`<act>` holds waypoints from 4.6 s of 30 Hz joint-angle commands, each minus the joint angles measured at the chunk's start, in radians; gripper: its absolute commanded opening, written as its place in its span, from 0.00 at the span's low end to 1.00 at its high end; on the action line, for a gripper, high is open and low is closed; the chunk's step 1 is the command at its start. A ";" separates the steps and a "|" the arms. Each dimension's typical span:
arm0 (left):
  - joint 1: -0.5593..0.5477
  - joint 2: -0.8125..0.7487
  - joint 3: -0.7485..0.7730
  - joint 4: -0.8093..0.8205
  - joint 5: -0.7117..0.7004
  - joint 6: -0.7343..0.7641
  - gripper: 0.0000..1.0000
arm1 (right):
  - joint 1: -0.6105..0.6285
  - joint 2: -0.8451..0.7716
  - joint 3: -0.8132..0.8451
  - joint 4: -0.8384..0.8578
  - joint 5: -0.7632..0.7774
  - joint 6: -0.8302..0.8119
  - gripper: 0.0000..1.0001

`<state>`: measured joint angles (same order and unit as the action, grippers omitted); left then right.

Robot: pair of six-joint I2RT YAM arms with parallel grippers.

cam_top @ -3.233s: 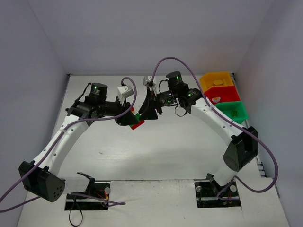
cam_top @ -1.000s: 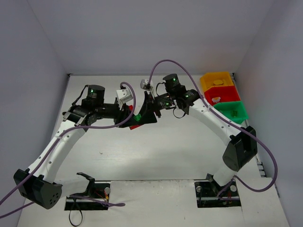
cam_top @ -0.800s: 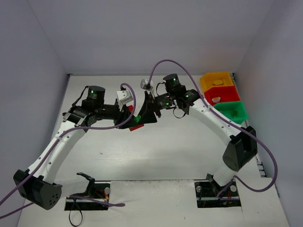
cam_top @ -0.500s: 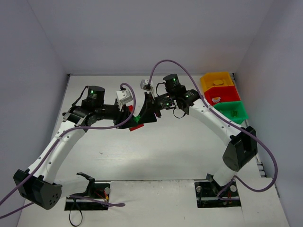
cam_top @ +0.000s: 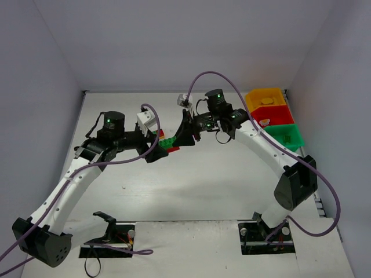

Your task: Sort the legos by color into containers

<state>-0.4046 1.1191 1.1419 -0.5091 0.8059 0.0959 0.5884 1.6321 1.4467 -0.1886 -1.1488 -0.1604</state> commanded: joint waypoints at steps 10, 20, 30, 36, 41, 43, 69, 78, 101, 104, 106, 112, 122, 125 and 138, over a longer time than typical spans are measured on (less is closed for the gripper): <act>0.023 -0.254 -0.168 0.633 -0.238 -0.464 0.70 | -0.065 -0.143 -0.006 0.311 0.083 0.238 0.00; 0.021 -0.223 -0.218 0.952 -0.206 -0.627 0.65 | -0.087 -0.152 0.096 0.532 0.097 0.447 0.00; 0.021 -0.148 -0.200 1.190 -0.174 -0.759 0.56 | -0.104 -0.160 0.072 0.765 0.089 0.630 0.00; 0.023 -0.075 -0.166 1.310 -0.145 -0.834 0.53 | -0.110 -0.147 0.075 0.899 0.066 0.717 0.00; 0.023 -0.012 -0.120 1.403 -0.125 -0.884 0.50 | -0.110 -0.130 0.093 0.932 0.055 0.746 0.00; 0.021 0.001 -0.111 1.448 -0.122 -0.903 0.49 | -0.110 -0.129 0.093 0.951 0.049 0.762 0.00; 0.023 0.042 -0.137 1.543 -0.005 -1.048 0.00 | -0.144 -0.150 0.007 1.065 0.050 0.814 0.00; 0.021 0.041 -0.223 1.513 0.076 -1.079 0.00 | -0.153 -0.175 0.003 1.020 0.070 0.765 0.00; 0.021 -0.123 -0.235 0.903 0.047 -0.693 0.00 | -0.501 -0.364 -0.288 0.229 1.103 0.415 0.00; 0.021 -0.139 -0.235 0.842 0.055 -0.648 0.00 | -0.579 -0.351 -0.357 0.193 1.265 0.446 0.00; 0.021 -0.145 -0.225 0.799 0.062 -0.618 0.00 | -0.654 -0.338 -0.390 0.193 1.290 0.472 0.00; 0.023 -0.153 -0.200 0.710 0.085 -0.556 0.00 | -0.756 -0.230 -0.394 0.164 1.333 0.512 0.00; 0.021 -0.163 -0.206 0.667 0.105 -0.525 0.00 | -0.819 -0.077 -0.319 0.147 1.273 0.516 0.60; 0.023 -0.157 -0.195 0.656 0.113 -0.512 0.00 | -0.817 -0.100 -0.299 0.144 1.192 0.489 0.74; 0.023 -0.068 -0.027 0.587 0.239 -0.435 0.00 | -0.549 -0.270 -0.115 0.305 0.151 0.341 0.76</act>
<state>-0.3813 1.0382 1.0328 0.0433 0.9707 -0.3786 -0.0601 1.4071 1.2438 0.0128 -0.6468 0.2352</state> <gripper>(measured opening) 0.302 0.759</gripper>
